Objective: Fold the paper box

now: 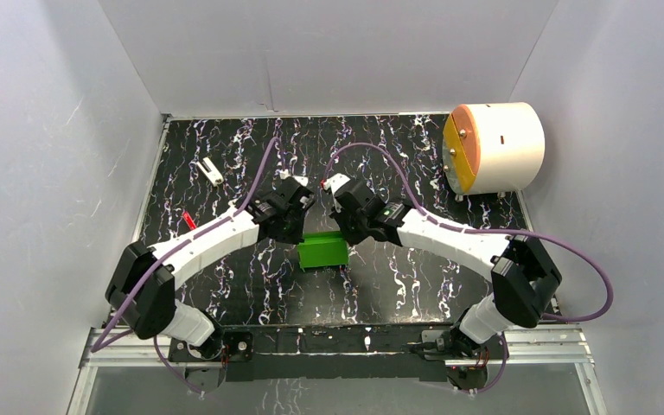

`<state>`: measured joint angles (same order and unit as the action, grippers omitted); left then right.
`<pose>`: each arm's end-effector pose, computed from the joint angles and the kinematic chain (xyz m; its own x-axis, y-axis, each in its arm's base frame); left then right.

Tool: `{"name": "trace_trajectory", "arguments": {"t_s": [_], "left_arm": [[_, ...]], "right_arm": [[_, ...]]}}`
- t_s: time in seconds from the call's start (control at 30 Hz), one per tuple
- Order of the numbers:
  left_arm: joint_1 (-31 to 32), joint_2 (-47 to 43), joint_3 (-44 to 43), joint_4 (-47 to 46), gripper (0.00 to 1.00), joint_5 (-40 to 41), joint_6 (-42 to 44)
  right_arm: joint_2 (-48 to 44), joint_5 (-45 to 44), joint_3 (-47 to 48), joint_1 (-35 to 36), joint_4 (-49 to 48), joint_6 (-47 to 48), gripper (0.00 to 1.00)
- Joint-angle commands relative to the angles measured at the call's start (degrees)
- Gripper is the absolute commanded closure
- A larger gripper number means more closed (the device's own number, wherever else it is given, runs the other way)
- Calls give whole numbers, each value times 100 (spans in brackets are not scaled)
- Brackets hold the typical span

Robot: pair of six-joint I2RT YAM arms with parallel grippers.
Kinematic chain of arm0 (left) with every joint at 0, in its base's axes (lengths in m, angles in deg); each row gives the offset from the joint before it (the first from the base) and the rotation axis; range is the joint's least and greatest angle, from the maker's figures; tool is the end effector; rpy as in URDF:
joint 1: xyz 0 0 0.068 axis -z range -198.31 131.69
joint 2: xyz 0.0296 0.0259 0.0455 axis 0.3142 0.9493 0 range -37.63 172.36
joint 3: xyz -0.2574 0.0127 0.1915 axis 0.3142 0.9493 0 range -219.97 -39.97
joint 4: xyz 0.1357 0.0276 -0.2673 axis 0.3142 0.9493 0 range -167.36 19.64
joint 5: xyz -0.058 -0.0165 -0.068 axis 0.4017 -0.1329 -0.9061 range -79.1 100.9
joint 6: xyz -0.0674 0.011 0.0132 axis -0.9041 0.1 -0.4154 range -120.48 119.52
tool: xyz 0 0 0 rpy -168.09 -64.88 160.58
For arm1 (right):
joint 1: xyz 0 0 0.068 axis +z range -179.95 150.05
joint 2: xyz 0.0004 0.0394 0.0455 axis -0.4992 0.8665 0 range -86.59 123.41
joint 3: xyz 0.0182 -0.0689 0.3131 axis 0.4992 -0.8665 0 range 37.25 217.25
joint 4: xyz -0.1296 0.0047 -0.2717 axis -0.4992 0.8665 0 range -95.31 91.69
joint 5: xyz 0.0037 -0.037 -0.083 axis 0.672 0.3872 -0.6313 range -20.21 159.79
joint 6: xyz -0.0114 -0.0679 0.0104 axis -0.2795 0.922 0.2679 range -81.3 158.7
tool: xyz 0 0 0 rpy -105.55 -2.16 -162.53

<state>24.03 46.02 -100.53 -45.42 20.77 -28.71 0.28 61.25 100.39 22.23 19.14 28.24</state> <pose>0.2630 -0.2266 0.2616 -0.8133 0.1106 -0.5712 0.2342 0.9610 -0.1474 0.2375 0.2922 0.2693 -0.5801 -0.4546 -0.6759 -0.6255 0.7801 0.0121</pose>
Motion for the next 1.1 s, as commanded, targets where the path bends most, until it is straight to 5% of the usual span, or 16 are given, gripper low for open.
{"name": "trace_trajectory", "arguments": {"t_s": [0.0,0.53,1.07], "left_arm": [[54,-382,174,-618,100,-179,-111],[102,-1233,974,-1679,100,534,201],[387,-1167,1467,-1877,100,1068,-358]], "right_arm": [[-195,136,35,282,-795,-236,100],[15,-128,95,284,-1526,852,100],[635,-173,946,284,-457,-779,100]]}}
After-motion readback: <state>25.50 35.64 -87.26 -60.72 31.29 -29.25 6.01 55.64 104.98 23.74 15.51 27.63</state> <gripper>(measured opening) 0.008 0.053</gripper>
